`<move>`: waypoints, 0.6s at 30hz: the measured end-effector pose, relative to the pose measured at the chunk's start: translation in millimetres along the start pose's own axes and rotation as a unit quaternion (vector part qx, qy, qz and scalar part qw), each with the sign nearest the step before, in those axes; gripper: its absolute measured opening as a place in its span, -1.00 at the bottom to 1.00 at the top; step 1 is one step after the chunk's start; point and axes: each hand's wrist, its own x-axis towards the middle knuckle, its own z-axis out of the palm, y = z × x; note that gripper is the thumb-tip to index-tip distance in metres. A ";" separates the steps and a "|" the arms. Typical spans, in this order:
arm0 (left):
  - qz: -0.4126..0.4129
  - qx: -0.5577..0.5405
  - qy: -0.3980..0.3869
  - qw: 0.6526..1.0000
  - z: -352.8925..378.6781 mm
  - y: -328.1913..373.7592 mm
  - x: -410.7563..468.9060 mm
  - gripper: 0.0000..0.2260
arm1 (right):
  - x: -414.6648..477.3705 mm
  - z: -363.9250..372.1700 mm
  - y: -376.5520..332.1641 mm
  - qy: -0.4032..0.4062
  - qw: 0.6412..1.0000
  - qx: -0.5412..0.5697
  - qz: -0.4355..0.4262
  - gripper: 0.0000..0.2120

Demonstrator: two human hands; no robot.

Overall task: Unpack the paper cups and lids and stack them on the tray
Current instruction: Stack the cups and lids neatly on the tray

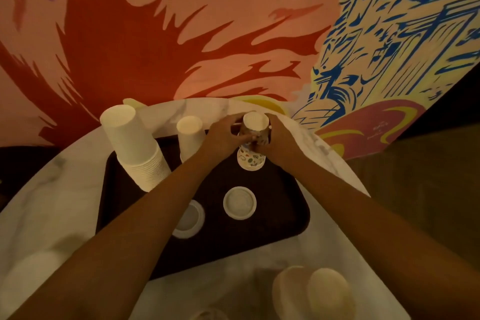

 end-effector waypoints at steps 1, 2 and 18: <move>-0.017 0.001 -0.005 1.000 7.5 -7.7 0.1 -0.48 | 1.5 9.2 9.3 -0.007 1.000 0.003 0.018 -0.43; -0.032 0.005 -0.011 0.999 14.6 -14.8 -0.5 -0.47 | 1.1 17.4 17.4 -0.011 0.999 0.020 0.039 -0.37; -0.128 -0.064 -0.062 0.988 -22.5 -7.3 -82.9 -0.52 | -59.5 -9.3 4.2 0.006 0.992 -0.021 0.121 -0.21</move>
